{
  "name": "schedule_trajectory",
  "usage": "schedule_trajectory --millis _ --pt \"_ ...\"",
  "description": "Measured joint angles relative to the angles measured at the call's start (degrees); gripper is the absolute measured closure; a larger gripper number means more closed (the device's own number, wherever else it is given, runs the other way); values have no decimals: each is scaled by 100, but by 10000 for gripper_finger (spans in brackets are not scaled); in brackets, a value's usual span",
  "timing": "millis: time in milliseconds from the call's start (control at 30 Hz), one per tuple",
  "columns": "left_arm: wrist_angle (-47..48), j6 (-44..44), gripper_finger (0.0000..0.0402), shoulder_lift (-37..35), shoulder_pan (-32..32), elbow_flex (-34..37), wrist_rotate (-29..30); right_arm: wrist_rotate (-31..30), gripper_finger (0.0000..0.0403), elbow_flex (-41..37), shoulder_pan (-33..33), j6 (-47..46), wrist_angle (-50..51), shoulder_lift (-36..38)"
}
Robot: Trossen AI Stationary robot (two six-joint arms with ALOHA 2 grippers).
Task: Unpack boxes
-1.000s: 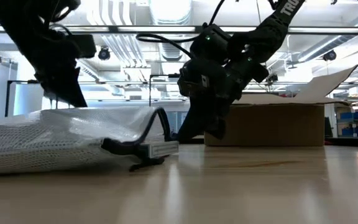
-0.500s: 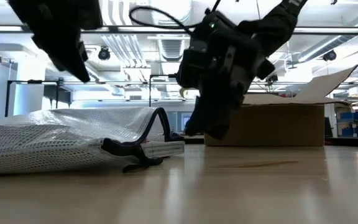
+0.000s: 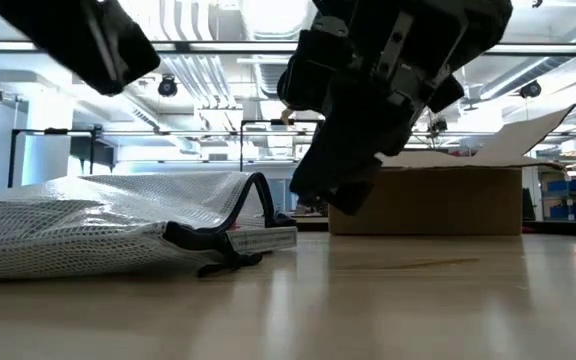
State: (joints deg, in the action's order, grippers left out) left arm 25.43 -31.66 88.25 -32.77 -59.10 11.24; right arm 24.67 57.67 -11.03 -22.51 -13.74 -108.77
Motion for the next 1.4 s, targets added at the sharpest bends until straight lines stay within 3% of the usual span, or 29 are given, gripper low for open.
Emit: schedule_trajectory --millis 200,400,600,767,1133,1400 --pt "-42 -142 384 761 -338 -492 -181 -457 308 100 -179 -5 -24 0" --pt "-67 -160 299 1213 -436 -796 -217 -835 230 209 -223 1 -20 -40" --pt "-43 -182 198 1517 -377 -948 -58 -833 221 468 -246 -3 27 -474" --pt "129 -189 151 1616 -345 -968 165 -812 229 912 -267 -1 105 -910" --pt "234 -13 168 1808 -309 -955 322 -807 231 1946 -302 546 987 -1549" --pt "212 -11 182 1836 -303 -939 331 -821 231 2033 -334 755 1112 -1596"
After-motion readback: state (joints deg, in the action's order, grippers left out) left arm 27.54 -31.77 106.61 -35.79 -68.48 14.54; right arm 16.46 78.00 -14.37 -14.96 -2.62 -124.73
